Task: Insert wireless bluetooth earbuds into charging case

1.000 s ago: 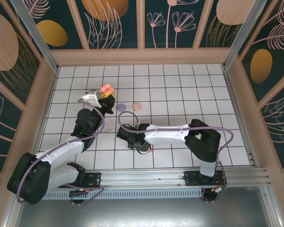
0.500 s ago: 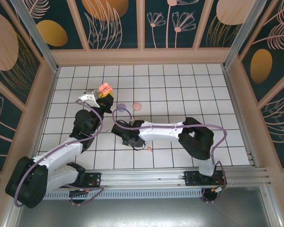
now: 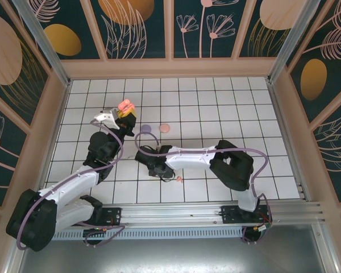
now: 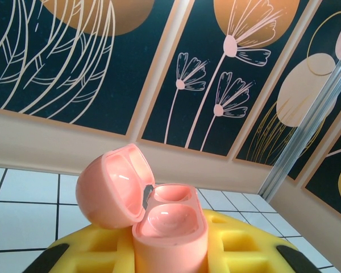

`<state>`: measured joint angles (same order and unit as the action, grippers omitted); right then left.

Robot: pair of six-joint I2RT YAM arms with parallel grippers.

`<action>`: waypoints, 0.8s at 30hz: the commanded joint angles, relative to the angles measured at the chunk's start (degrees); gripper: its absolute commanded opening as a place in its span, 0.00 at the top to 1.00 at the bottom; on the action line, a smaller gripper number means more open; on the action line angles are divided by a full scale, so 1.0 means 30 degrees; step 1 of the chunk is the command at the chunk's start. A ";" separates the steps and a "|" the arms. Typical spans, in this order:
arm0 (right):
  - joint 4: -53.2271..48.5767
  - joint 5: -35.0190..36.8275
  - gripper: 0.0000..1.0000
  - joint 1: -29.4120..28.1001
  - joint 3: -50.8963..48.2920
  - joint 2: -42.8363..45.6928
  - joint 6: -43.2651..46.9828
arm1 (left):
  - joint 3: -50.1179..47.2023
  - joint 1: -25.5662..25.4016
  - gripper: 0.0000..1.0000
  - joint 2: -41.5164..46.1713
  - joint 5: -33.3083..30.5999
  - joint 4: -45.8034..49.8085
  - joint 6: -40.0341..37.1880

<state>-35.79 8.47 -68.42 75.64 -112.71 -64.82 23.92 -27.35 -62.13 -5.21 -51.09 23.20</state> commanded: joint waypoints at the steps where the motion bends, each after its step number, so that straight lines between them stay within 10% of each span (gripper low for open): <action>1: -0.0199 -0.0565 0.57 -0.0435 -0.0503 -0.0325 0.0077 | 0.0582 -0.0081 1.00 0.0151 -0.0167 -0.0226 -0.0209; 24: -0.3151 0.1091 0.59 -0.1582 0.0384 0.2314 -0.1881 | 0.0463 -0.0081 1.00 0.0055 -0.0190 -0.0489 -0.0028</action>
<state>-39.94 9.41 -73.19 75.75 -108.73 -67.37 24.01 -27.35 -62.13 -5.21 -50.76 23.22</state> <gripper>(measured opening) 0.411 0.238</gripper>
